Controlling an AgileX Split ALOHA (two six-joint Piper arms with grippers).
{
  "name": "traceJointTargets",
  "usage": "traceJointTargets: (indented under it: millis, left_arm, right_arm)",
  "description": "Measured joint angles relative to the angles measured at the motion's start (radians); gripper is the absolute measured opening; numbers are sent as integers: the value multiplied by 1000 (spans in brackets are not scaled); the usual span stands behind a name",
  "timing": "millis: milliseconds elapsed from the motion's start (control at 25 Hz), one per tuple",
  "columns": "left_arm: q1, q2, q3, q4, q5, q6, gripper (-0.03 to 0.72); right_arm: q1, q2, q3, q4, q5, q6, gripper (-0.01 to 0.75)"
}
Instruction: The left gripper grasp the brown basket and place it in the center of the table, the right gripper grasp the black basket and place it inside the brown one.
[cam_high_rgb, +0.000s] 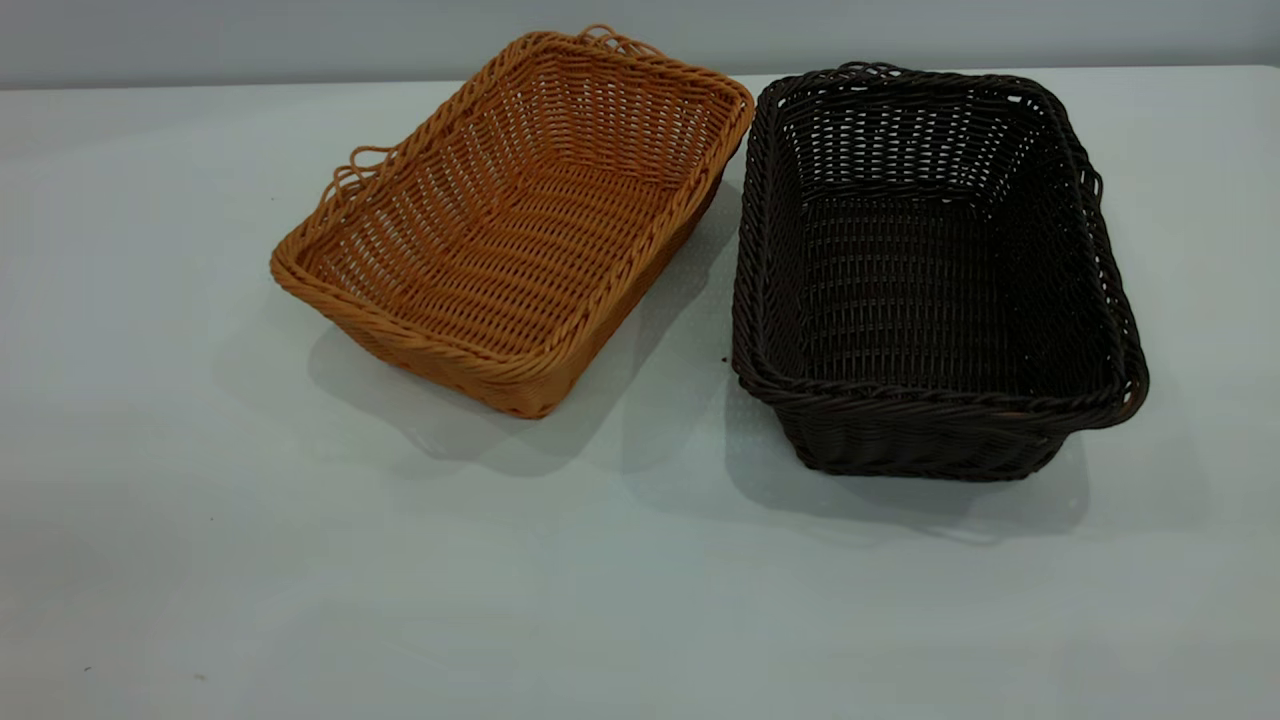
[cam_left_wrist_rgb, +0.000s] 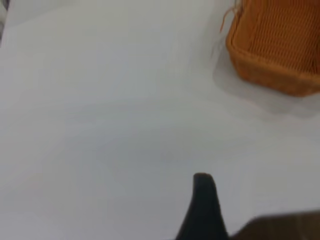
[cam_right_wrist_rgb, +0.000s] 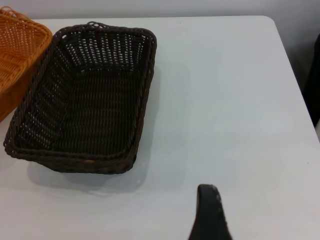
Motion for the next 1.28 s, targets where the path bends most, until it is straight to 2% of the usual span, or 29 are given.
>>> traceJointTargets:
  millis: [240, 520, 720, 840, 1000, 1280]
  left_arm:
    - [0, 294, -92, 0, -144, 1, 534]
    - [0, 765, -125, 0, -540, 7, 534]
    - [0, 1099, -224, 0, -713, 7, 534]
    - [-11, 1293, -319, 1, -778, 7, 534]
    - [-61, 1544, -463, 2, -826, 10, 534]
    - [-118, 1935, -780, 2, -851, 49, 534]
  right_arm:
    - [0, 0, 0, 20, 0, 0, 446]
    - [0, 0, 0, 27, 0, 2, 446]
    - [0, 7, 0, 63, 0, 24, 483]
    - [0, 52, 0, 89, -12, 24, 531]
    - [0, 169, -3, 115, -49, 24, 584]
    - [0, 440, -21, 236, -186, 13, 587]
